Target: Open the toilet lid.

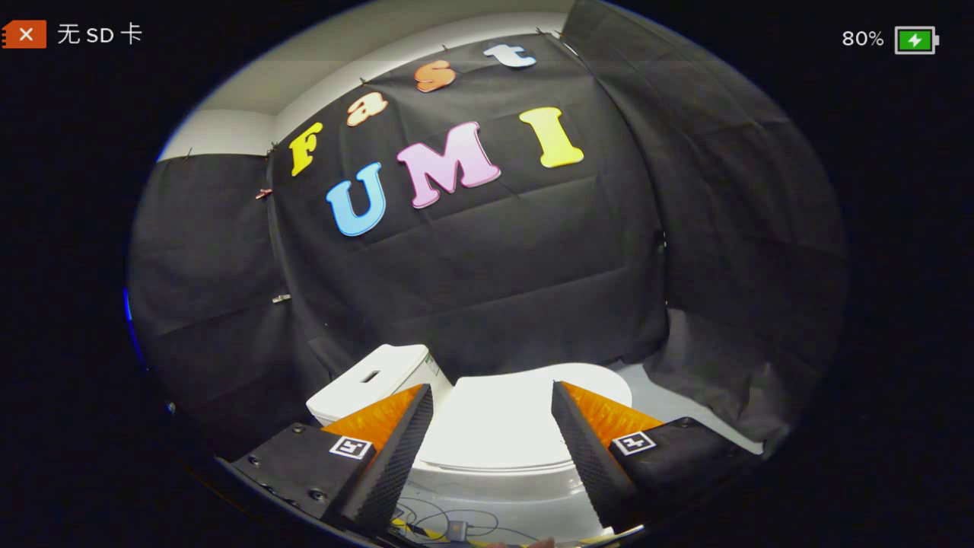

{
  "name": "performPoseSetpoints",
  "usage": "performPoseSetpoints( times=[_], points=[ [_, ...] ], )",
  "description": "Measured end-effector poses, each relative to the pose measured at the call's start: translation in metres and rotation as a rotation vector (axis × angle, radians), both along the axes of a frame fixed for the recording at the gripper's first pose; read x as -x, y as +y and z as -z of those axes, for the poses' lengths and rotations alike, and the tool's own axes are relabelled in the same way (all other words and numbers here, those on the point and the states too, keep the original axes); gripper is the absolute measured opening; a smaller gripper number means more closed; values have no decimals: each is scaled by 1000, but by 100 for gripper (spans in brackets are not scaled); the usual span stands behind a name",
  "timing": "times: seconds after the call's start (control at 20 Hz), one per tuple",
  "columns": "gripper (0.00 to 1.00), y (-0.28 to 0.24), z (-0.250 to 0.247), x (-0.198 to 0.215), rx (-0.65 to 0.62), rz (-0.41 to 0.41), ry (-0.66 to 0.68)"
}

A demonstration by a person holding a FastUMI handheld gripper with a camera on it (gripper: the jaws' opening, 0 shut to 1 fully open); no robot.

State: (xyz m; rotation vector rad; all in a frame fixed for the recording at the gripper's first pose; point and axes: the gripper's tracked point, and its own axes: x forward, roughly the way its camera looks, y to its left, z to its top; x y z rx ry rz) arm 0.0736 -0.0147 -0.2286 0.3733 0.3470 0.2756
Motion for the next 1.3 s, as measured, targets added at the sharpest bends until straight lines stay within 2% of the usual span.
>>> performPoseSetpoints(
  times=[0.3, 0.55, 0.75, 1.0, 1.15, 1.2, 1.3],
  points=[
    [99, -41, 78, -7, -174, 5, 200],
    [99, -93, 145, -31, -249, 76, 344],
    [99, -133, 216, -44, -275, 140, 478],
    [99, -143, 289, -43, -381, 165, 675],
    [97, -132, 303, -53, -449, 161, 714],
    [95, -132, 305, -57, -469, 171, 715],
    [76, -128, 306, -63, -523, 170, 725]
  ],
)
